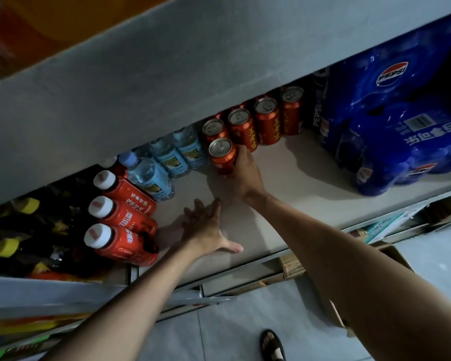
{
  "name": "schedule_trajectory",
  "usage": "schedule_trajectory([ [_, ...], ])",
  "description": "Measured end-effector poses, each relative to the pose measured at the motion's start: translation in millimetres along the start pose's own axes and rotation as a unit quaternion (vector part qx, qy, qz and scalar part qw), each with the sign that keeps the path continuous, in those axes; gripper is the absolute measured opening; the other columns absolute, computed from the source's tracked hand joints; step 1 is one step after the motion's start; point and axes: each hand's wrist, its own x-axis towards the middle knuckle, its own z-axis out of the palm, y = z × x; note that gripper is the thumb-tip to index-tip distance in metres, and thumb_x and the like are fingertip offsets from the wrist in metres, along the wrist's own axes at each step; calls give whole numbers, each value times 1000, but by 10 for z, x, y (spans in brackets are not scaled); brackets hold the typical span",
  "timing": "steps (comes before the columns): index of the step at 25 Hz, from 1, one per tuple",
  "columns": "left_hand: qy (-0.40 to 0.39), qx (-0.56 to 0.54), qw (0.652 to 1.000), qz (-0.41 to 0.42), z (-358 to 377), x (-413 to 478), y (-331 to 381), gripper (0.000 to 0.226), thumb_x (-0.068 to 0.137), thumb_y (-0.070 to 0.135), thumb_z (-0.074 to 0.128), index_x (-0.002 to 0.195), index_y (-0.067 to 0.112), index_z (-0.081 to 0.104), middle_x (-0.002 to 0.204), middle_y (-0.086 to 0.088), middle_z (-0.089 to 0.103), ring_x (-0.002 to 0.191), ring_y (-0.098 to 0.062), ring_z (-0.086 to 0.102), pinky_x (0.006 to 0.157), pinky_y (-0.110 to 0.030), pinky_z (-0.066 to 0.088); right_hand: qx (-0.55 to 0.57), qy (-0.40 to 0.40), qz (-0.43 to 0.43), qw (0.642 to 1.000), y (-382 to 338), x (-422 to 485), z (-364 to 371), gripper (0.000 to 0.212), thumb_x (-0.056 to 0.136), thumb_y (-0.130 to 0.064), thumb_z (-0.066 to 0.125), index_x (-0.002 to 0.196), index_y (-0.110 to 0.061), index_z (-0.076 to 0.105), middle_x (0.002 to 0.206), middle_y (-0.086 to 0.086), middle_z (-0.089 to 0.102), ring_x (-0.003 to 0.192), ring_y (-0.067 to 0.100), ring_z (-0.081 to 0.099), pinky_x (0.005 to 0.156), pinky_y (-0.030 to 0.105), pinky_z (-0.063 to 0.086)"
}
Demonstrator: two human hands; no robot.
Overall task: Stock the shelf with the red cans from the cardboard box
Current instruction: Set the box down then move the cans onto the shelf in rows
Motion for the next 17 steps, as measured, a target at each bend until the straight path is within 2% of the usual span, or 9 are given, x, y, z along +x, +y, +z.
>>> schedule_trajectory([
  [4, 0, 5, 1000, -3, 10, 17, -8, 142, 52, 75, 75, 154, 30, -14, 161, -22, -15, 145, -52, -7, 119, -60, 8, 7, -10, 0, 1000, -2, 45, 12, 60, 87, -28, 69, 136, -10, 40, 136, 14, 49, 123, 28, 50, 103, 37, 41],
  [8, 0, 20, 1000, -5, 10, 33, -19, 142, 52, 78, 72, 154, 29, -15, 160, -23, -15, 145, -53, -6, 119, -60, 9, 23, -27, -2, 999, 24, 61, 5, 60, 86, -29, 70, 135, -11, 40, 137, 12, 48, 124, 26, 48, 107, 41, 41],
  [13, 1, 5, 1000, -1, 18, 12, -15, 142, 52, 77, 74, 153, 31, -15, 160, -22, -16, 146, -52, -8, 119, -59, 8, 35, -24, 8, 999, 60, 82, 20, 65, 82, -26, 74, 136, -12, 40, 138, 11, 46, 125, 25, 47, 109, 41, 40],
  [17, 2, -3, 1000, 1, 23, 13, -25, 142, 52, 75, 75, 153, 31, -14, 160, -22, -16, 146, -52, -8, 119, -59, 9, 50, -20, 7, 999, 98, 108, 56, 65, 83, -30, 72, 137, -15, 39, 139, 10, 46, 125, 24, 47, 108, 44, 41],
])
